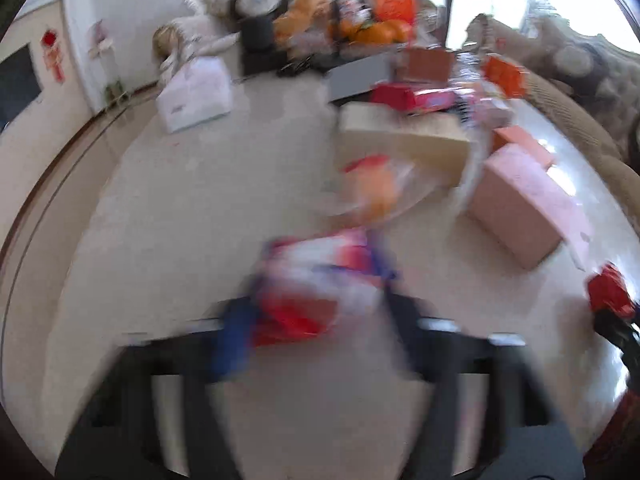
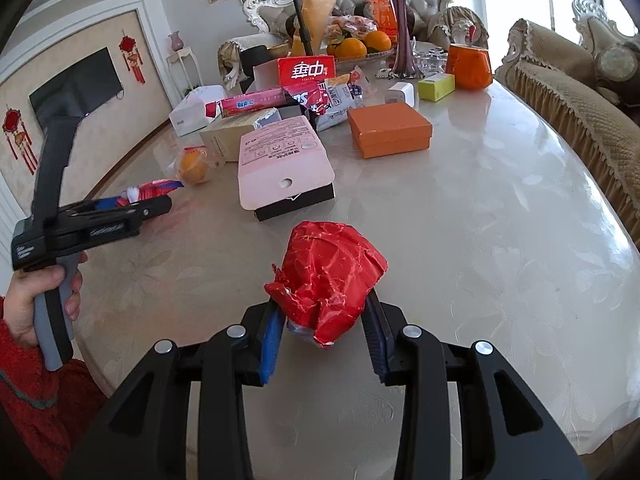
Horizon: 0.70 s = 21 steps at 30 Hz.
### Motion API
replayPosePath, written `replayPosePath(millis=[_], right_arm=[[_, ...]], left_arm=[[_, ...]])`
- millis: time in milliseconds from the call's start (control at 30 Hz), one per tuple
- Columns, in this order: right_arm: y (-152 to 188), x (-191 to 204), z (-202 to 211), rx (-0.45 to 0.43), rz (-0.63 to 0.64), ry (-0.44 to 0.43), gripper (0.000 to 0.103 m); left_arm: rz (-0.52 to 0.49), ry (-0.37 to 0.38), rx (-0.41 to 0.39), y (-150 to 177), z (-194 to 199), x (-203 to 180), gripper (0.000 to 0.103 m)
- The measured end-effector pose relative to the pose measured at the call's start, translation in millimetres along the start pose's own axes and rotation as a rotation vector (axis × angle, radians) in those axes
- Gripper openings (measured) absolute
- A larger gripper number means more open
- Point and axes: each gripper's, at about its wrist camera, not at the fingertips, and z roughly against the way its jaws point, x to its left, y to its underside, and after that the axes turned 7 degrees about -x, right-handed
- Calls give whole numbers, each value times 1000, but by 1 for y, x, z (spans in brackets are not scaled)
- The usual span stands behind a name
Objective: Collect trash
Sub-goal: 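Grasp red-blue snack bag with left tool while right tool grasps red wrapper, then drop snack bag and red wrapper into the wastebasket, opening both tools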
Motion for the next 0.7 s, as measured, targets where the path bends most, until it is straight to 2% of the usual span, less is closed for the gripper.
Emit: replayPosePath(millis=[67, 200, 300, 433, 567, 700], right_arm=[[0, 0, 0, -1, -6, -3, 35], [2, 0, 5, -11, -15, -9, 35], [4, 3, 19, -33, -1, -14, 35], [15, 2, 54, -63, -29, -65, 35], [34, 11, 96, -69, -23, -112, 35], [71, 26, 130, 7, -26, -155, 35]], left_arm=[[41, 36, 3, -2, 2, 7, 40], [52, 87, -32, -2, 19, 10, 40], [69, 154, -79, 6, 51, 12, 40], [26, 279, -132, 41, 114, 3, 39], [-67, 395, -98, 87, 166, -20, 40], [-172, 482, 9, 141, 183, -50, 40]])
